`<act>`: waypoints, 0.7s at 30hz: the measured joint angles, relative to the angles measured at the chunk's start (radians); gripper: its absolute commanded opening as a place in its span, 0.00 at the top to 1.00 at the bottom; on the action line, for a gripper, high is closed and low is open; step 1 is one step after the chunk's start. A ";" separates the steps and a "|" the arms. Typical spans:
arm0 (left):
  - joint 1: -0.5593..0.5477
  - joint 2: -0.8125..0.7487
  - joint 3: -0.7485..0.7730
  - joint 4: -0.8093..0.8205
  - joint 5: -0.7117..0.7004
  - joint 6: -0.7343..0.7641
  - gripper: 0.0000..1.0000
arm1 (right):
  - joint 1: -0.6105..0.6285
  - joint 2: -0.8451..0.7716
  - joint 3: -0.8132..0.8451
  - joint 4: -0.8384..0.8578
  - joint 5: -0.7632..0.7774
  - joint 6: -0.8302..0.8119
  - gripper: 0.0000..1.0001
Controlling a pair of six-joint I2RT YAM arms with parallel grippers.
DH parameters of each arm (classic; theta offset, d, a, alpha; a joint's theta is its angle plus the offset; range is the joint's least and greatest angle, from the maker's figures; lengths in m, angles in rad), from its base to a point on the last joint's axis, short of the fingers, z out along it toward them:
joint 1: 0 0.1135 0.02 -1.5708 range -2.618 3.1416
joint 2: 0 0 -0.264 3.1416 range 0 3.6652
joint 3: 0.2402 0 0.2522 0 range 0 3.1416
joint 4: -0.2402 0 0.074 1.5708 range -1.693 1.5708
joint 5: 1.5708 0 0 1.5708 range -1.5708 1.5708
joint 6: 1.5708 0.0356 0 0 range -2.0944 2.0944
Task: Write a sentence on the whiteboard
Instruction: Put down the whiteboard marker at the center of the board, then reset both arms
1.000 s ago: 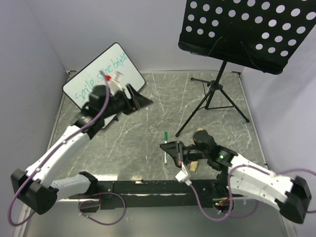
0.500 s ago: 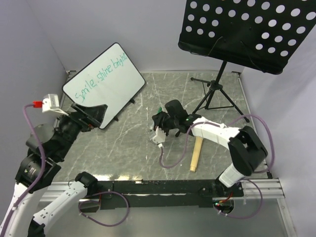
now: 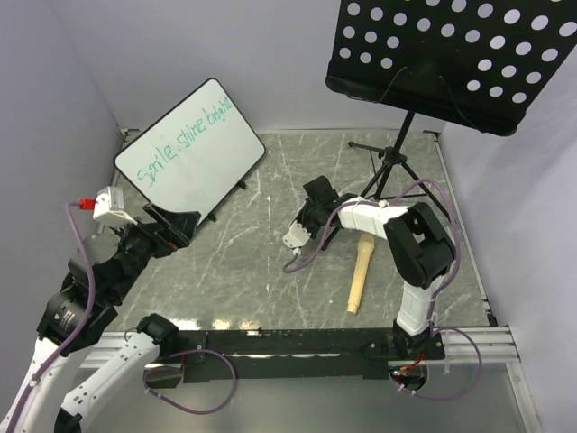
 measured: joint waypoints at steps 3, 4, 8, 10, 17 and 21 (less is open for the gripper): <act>0.000 0.000 0.000 -0.011 0.000 -0.002 0.03 | -0.013 0.036 0.012 0.007 0.018 -0.001 0.60; 0.000 0.000 0.000 -0.016 0.000 -0.002 0.03 | -0.013 0.042 0.012 0.005 0.024 -0.001 0.57; 0.000 0.000 0.003 -0.028 0.000 -0.007 0.03 | -0.013 0.047 0.012 0.008 0.027 0.000 0.51; 0.000 0.000 0.009 -0.034 0.000 -0.009 0.03 | -0.013 0.047 0.012 0.011 0.027 0.000 0.50; 0.000 0.008 0.056 -0.043 0.001 -0.013 0.03 | -0.013 0.018 0.011 -0.013 0.000 0.000 0.40; 0.000 0.042 0.108 -0.044 0.005 -0.007 0.03 | -0.006 -0.066 0.075 -0.150 -0.033 0.014 0.39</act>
